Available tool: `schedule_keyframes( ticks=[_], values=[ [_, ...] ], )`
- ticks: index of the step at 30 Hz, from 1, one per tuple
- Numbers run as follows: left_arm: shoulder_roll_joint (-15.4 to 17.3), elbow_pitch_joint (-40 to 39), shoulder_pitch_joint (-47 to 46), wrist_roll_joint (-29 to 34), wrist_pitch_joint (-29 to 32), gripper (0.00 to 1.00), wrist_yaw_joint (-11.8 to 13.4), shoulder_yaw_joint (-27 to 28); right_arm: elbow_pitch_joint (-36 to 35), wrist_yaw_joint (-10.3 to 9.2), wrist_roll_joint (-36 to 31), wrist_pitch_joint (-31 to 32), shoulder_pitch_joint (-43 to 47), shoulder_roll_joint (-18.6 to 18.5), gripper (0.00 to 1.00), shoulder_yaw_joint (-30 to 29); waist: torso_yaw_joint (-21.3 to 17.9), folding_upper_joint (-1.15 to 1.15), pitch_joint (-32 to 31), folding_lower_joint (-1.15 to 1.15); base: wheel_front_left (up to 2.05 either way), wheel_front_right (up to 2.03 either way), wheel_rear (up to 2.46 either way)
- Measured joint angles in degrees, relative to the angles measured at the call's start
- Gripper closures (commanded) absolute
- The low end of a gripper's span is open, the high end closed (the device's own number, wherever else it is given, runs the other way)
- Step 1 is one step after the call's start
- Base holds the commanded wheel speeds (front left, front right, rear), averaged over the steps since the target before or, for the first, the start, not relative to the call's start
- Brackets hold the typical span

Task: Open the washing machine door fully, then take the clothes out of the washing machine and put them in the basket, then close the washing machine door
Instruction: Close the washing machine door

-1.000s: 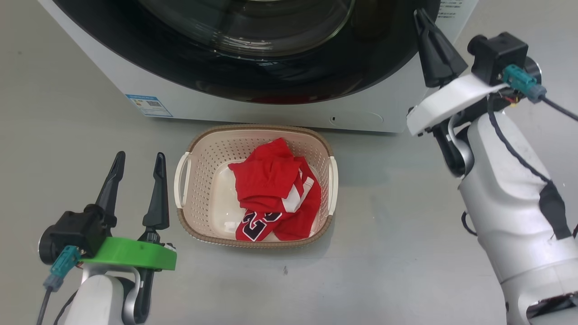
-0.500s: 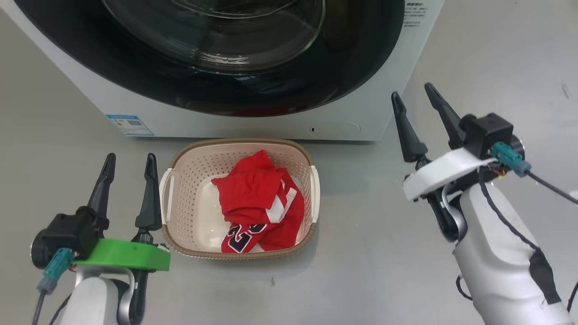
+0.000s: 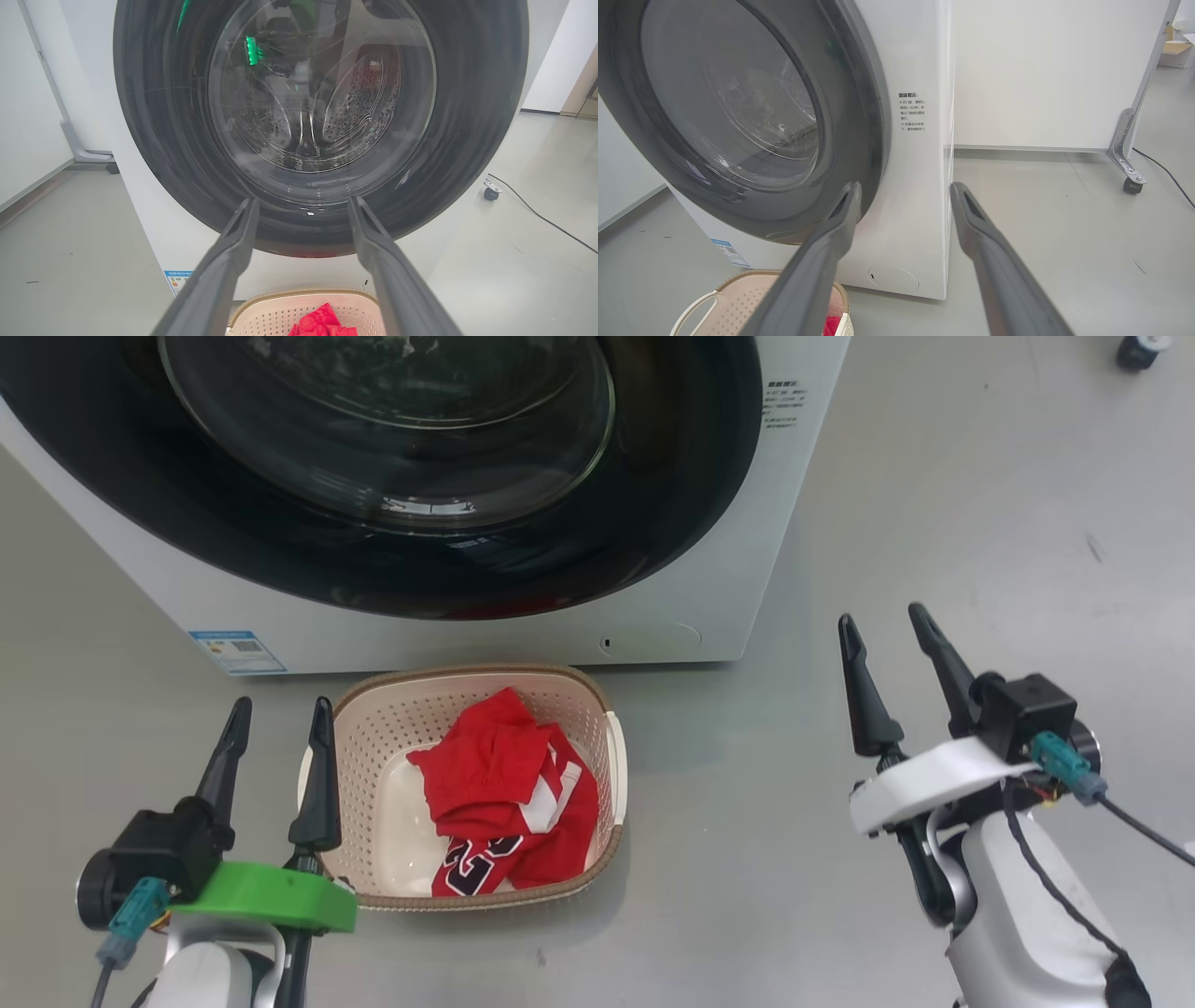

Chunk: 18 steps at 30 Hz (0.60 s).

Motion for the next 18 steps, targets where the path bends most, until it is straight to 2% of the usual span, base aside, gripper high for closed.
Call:
schedule_keyframes(
  ticks=[18],
  values=[
    [0.0,3.1,5.2,0.9,0.0,0.0,-0.1,-1.9,-5.4,-1.62,-0.1,0.0,13.0,0.5,0.0,-0.1,-3.0,0.0,-6.0,0.0,0.0,0.0,0.0]
  ],
)
